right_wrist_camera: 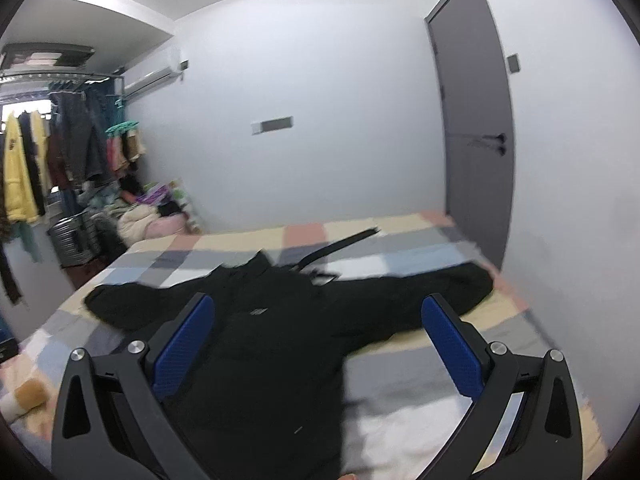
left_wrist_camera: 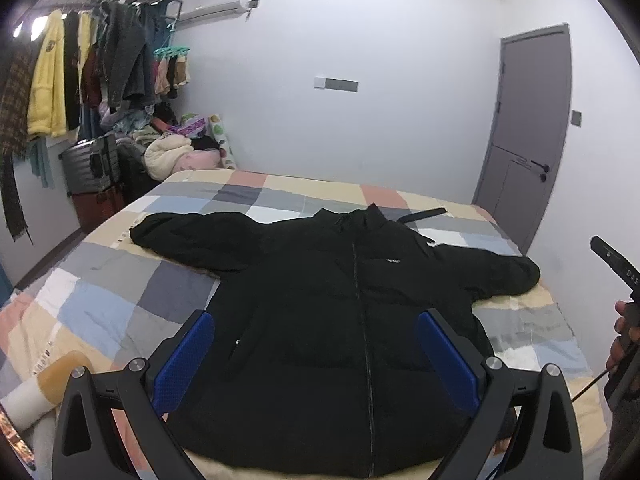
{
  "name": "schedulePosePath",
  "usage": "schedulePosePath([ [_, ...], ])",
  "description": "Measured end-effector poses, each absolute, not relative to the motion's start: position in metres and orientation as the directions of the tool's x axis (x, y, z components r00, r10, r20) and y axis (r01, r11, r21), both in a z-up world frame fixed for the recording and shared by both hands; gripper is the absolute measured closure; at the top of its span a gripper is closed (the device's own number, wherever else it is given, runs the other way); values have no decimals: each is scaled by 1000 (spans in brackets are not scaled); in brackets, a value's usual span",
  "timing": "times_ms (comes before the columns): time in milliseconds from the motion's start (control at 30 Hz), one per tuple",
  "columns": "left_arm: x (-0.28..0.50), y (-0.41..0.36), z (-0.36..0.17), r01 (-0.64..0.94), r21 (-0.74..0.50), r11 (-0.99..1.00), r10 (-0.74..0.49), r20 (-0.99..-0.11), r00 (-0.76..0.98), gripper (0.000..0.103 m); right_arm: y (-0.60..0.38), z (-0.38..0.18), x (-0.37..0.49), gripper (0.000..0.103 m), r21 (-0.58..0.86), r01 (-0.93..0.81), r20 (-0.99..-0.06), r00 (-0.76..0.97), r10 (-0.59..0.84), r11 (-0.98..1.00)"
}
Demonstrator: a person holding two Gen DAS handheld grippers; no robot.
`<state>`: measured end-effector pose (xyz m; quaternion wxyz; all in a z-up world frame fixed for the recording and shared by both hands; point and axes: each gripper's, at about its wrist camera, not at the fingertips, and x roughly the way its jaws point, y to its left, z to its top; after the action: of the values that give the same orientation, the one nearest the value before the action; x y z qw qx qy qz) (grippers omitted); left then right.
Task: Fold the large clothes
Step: 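Move the right gripper to the jacket's sleeve cuff and close on it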
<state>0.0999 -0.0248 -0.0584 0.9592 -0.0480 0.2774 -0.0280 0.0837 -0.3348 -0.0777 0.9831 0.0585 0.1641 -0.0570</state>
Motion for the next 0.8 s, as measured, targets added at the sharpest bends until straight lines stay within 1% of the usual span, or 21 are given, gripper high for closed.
schedulePosePath([
  [133,126,-17,-68,7,-91,996,-54,-531,846,1,-371,-88,122,0,102,148,-346,932,-105,984],
  [233,152,-12,-82,-14,-77,997,-30,-540,841,1,-399,-107,156,0,89,149,-382,918,-104,985],
  [333,174,-13,-99,-9,-69,998,-31,-552,834,1,-431,-134,190,0,126,150,-426,901,-83,981],
  [467,202,-17,-123,10,-66,998,-44,-541,840,1,-489,-176,233,0,238,253,-512,853,-100,938],
  [567,225,-21,-143,30,-79,996,-68,-537,841,1,-530,-200,258,0,262,332,-551,822,-142,906],
  [600,233,-22,-149,34,-94,995,-80,-542,836,1,-550,-211,267,1,294,364,-569,810,-144,884],
  [700,252,-21,-170,32,-127,991,-98,-558,824,1,-598,-237,288,6,356,445,-599,784,-165,822],
  [733,257,-21,-175,31,-130,991,-99,-561,822,1,-609,-241,292,12,364,460,-597,783,-177,810],
  [767,264,-20,-182,25,-132,991,-96,-566,819,1,-627,-250,299,16,381,483,-592,782,-193,788],
  [800,269,-19,-187,19,-132,991,-91,-568,818,1,-641,-258,307,18,394,498,-591,781,-202,772],
])
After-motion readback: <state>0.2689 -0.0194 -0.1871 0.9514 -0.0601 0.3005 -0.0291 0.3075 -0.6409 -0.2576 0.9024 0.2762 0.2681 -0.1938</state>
